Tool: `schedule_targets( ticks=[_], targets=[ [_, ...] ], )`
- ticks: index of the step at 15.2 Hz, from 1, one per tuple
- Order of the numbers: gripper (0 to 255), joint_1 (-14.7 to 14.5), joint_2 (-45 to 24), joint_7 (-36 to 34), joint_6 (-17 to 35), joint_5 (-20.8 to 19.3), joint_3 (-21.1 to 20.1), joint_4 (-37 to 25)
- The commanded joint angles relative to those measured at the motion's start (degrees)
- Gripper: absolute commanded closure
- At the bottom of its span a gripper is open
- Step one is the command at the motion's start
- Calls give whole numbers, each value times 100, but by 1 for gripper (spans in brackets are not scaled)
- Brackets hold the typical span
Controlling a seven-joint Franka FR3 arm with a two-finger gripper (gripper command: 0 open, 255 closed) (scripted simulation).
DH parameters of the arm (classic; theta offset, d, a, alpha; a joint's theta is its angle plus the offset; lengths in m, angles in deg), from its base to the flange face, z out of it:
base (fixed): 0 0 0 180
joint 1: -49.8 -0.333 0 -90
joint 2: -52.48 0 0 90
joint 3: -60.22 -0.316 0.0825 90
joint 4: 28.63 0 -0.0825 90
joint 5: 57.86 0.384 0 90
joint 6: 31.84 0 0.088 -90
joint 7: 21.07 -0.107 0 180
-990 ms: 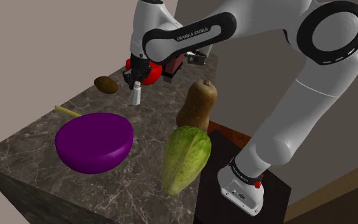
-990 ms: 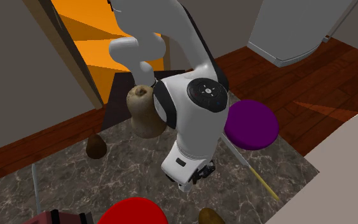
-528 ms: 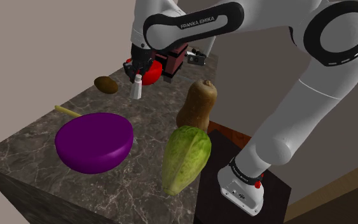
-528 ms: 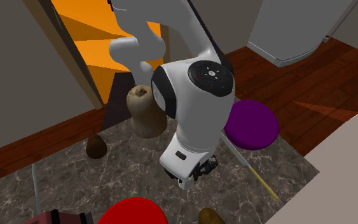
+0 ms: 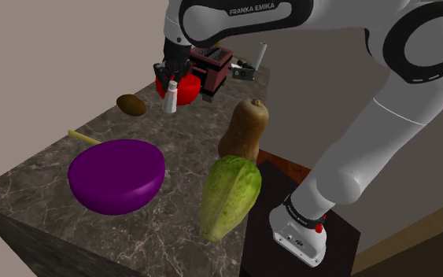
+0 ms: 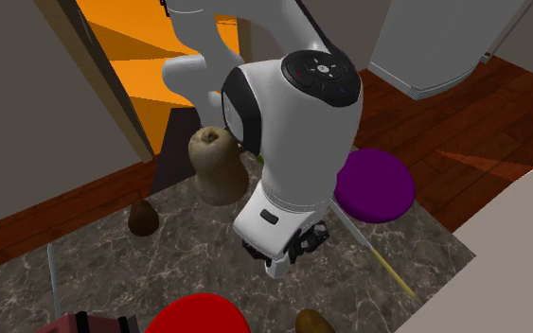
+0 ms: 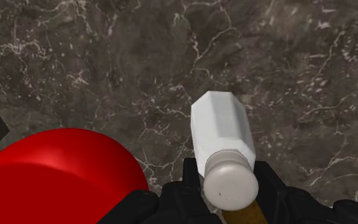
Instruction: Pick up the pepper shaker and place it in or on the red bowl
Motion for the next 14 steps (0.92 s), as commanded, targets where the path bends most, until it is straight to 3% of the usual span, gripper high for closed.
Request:
schedule_targets(
  ticks=[1,14],
  targets=[
    [255,-5,31,18,-146,21,-5,-115],
    [255,-8,148,162,-1117,112,-8,-981]
  ],
)
